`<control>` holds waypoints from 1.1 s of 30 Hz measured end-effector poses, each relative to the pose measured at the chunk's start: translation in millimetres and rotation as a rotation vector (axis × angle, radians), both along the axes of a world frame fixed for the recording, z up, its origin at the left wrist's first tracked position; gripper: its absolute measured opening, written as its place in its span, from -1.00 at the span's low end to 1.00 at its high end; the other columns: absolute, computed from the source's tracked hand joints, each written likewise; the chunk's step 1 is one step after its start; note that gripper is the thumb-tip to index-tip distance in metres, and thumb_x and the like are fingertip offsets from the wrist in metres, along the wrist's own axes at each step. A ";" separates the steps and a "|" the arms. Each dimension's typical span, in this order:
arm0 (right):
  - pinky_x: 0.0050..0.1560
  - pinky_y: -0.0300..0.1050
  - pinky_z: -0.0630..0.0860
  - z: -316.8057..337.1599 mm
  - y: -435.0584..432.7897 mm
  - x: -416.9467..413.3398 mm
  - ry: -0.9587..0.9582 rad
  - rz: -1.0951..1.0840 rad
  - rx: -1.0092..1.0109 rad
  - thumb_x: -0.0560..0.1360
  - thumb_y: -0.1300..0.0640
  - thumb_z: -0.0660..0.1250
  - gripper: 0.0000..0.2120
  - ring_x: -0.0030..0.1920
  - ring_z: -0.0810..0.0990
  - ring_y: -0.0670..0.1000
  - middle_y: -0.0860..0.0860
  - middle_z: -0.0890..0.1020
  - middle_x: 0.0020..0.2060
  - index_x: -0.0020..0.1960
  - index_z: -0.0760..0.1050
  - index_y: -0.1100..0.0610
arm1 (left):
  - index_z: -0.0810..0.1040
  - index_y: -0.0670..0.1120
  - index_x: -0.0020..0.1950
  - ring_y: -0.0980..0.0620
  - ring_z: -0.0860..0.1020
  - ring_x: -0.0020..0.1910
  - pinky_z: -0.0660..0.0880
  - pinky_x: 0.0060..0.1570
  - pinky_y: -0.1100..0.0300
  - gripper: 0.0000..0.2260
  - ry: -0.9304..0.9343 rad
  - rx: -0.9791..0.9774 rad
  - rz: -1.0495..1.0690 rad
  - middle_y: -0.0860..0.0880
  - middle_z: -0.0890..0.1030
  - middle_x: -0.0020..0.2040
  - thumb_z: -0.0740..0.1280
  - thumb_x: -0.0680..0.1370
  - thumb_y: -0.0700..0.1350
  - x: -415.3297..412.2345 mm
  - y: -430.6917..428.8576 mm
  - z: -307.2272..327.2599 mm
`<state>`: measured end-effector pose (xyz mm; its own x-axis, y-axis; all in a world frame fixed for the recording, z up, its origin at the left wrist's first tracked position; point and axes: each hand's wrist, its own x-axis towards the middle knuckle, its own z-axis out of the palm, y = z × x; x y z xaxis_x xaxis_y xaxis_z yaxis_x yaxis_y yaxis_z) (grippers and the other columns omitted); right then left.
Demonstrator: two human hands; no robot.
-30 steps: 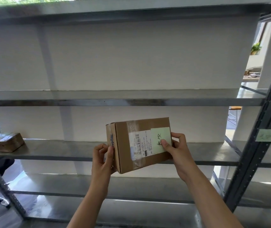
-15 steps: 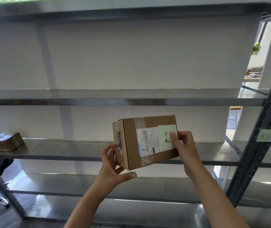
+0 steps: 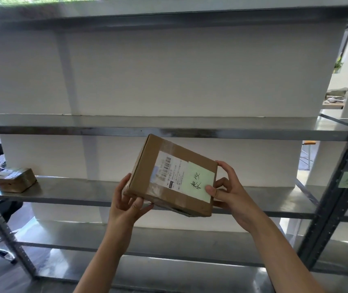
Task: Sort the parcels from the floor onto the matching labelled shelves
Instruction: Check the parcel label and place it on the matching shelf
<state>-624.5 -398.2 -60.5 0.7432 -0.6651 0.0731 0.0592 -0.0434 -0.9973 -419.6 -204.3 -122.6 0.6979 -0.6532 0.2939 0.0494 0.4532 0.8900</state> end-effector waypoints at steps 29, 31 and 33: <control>0.48 0.20 0.32 -4.3 30.4 18.8 -0.071 -0.111 -0.029 0.61 -0.24 0.08 -0.67 0.30 0.53 -0.12 -0.23 0.65 0.18 0.28 0.51 -0.30 | 0.34 0.28 0.42 -0.08 0.58 0.31 0.49 0.32 -0.10 -0.59 0.040 0.147 0.170 -0.02 0.59 0.35 0.27 0.58 0.13 -38.5 -32.6 8.1; 0.48 0.12 0.35 -3.8 31.2 19.0 -0.080 -0.108 -0.019 0.64 -0.20 0.05 -0.64 0.27 0.56 -0.17 -0.23 0.66 0.19 0.29 0.53 -0.24 | 0.39 0.26 0.33 -0.13 0.60 0.27 0.52 0.28 -0.12 -0.69 0.068 0.159 0.209 -0.09 0.62 0.29 0.28 0.60 0.10 -37.5 -31.6 6.8; 0.48 0.10 0.32 -3.0 32.2 19.4 -0.096 -0.112 -0.014 0.65 -0.17 0.04 -0.63 0.29 0.55 -0.17 -0.22 0.67 0.19 0.27 0.57 -0.19 | 0.41 0.24 0.29 -0.13 0.63 0.23 0.54 0.26 -0.15 -0.76 0.088 0.156 0.223 -0.12 0.64 0.24 0.28 0.63 0.07 -36.4 -30.1 7.0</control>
